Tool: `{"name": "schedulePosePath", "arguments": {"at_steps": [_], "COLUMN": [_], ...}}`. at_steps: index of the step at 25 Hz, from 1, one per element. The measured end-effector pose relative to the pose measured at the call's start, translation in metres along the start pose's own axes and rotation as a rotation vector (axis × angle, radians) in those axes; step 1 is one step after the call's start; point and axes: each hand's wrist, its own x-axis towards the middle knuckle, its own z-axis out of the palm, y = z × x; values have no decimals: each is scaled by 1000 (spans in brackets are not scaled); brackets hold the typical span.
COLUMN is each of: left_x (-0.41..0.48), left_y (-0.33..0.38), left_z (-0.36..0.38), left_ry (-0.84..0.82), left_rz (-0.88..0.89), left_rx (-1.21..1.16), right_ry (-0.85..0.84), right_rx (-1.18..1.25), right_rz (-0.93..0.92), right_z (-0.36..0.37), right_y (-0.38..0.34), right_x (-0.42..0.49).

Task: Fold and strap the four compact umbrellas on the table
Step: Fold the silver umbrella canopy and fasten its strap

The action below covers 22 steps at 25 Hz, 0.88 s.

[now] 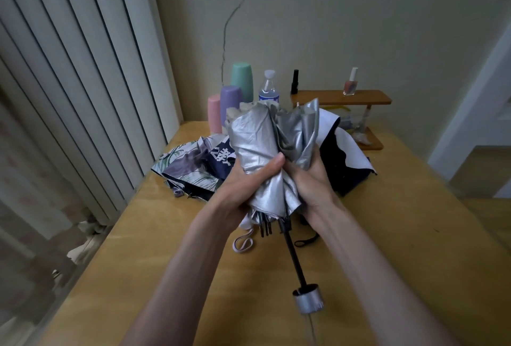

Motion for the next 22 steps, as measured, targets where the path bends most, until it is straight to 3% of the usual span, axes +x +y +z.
{"name": "schedulePosePath", "arguments": {"at_steps": [5,8,9,10,12,14,19,22], "left_x": [-3,-2,-2,-1,0,1,8,9], "left_y": [1,-4,-4,-4,-3,-3,-12,-13], "left_z": [-2,-5,-7,-9,-14,-21,-16,-9], "left_ry": [17,19,36,57,108,141,224,248], "left_rz": [14,10,11,15,15,20,121,137], "left_rx": [-45,-16,4,19,7,-36,30,76], "right_ry": [-195,-162,-159,-200,-383,-447,-99,-29], "right_rx": [-547,-1014,-1063,-998,-657,-338,-407,-345], "right_rz": [-213,-330,-367,-354,-148,10,-281,-379], "right_z": [-4,-6,-7,-10,-18,-28,-11,-2], "right_y": [8,10,7,2,-16,-28,-17,-8], "right_x": [0,3,2,0,-6,-8,-3,0]}}
